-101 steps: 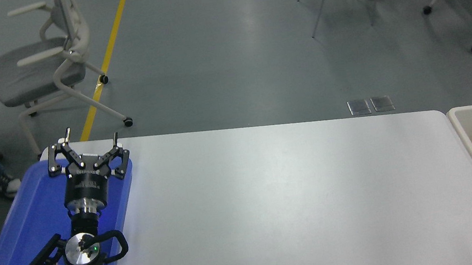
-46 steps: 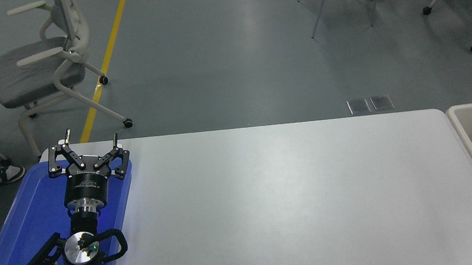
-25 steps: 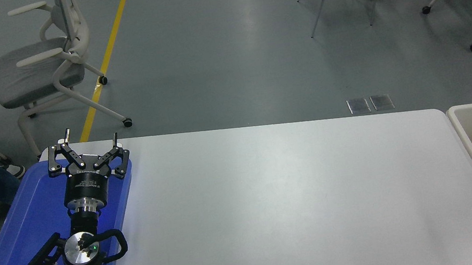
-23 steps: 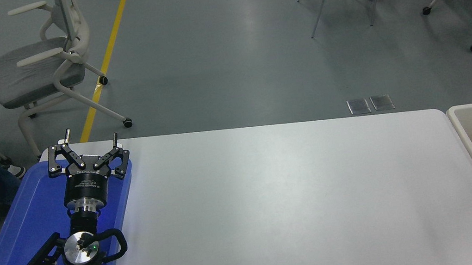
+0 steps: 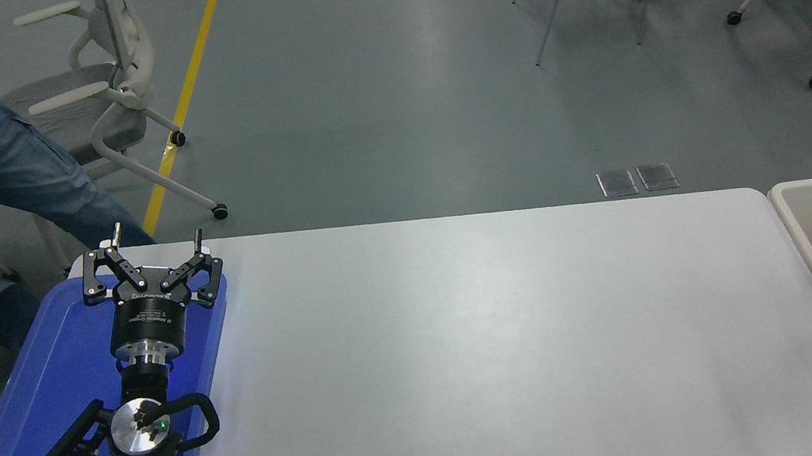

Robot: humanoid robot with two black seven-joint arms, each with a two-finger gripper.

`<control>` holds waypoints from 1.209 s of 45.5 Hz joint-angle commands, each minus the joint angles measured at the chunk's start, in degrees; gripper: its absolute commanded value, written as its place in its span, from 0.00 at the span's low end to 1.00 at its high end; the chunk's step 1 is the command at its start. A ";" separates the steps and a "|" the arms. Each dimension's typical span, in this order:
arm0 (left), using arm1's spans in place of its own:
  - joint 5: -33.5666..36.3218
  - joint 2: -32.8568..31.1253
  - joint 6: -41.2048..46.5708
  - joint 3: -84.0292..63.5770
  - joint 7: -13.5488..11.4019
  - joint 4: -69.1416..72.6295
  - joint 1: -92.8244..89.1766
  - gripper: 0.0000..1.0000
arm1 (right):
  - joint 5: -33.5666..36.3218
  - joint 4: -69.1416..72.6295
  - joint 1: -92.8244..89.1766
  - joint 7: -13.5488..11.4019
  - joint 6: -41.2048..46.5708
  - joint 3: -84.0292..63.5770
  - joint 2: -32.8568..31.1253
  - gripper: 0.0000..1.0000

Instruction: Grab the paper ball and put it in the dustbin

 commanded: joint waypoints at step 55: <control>0.01 0.00 0.00 0.00 0.00 0.00 -0.04 1.00 | 10.60 -1.09 5.35 -0.15 0.13 29.93 0.29 1.00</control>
